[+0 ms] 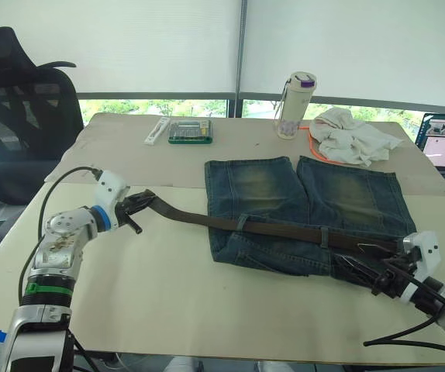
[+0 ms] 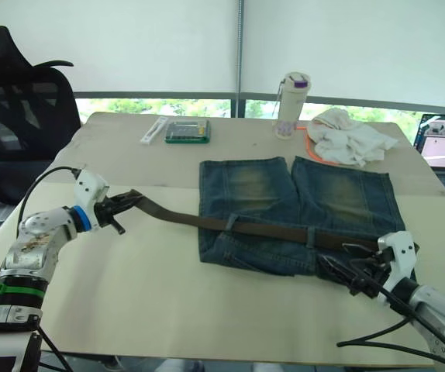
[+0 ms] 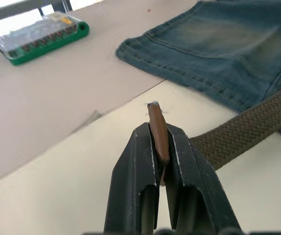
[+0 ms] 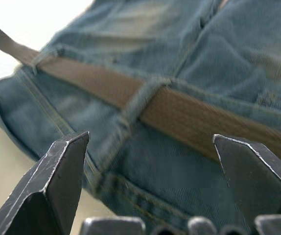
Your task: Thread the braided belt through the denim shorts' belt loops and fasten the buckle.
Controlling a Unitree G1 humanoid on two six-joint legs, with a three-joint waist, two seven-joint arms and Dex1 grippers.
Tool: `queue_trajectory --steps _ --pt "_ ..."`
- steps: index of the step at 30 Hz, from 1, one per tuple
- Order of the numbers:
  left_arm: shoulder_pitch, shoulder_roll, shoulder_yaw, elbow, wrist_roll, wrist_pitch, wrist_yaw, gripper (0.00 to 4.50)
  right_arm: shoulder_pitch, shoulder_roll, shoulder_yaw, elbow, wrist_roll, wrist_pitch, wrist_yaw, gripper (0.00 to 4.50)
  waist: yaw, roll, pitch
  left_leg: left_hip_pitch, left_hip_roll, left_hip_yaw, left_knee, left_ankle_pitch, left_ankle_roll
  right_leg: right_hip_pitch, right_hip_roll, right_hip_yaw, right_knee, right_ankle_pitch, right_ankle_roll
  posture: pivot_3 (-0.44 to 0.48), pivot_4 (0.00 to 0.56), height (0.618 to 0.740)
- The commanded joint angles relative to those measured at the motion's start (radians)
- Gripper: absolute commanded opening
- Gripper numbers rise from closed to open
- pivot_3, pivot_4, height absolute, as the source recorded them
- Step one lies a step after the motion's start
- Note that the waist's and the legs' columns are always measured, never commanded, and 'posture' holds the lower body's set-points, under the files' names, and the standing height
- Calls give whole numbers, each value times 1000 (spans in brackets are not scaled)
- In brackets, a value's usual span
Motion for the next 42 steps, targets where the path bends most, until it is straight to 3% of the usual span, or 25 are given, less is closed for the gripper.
queue_trajectory --steps 1,7,14,21,24,30,35,42 --pt "-44 66 23 82 71 -104 31 0 -10 -22 -61 26 -15 -41 32 4457 0 0 0 0 0 0 0 0 0 0 0 0 0 0 0 0 150 740" --pt "-102 93 47 194 109 -186 99 0 -40 -71 -135 127 -39 -57 60 4457 2 0 0 0 0 0 0 0 0 0 0 0 0 0 0 0 150 740" --pt "-90 61 39 146 100 -184 99 0 -142 -164 -147 319 -135 -65 31 4457 6 0 0 0 0 1 0 0 0 0 0 0 1 0 0 0 150 740" --pt "-114 84 35 212 153 -207 168 0 -334 -232 -53 555 -201 36 34 4457 -4 0 0 0 0 2 0 0 0 -1 0 0 1 0 0 0 150 740" --pt "-115 86 33 218 162 -215 177 0 -415 -247 -8 614 -169 163 100 4457 -5 0 0 1 0 3 0 0 0 -1 0 1 2 0 0 0 150 740" --pt "-104 102 46 234 176 -205 213 0 -488 -304 87 690 -191 237 263 4457 -1 0 0 0 0 3 0 0 1 -1 0 0 2 0 0 0 150 740" --pt "-100 122 59 259 190 -191 264 0 -553 -303 87 738 -199 208 277 3008 -1 0 0 0 0 3 1 0 1 -1 0 0 2 0 0 0 150 740" --pt "-97 119 51 266 186 -185 265 0 -544 -307 78 731 -202 209 294 506 -2 0 0 0 1 4 1 0 1 -1 0 0 3 0 0 0 150 740"
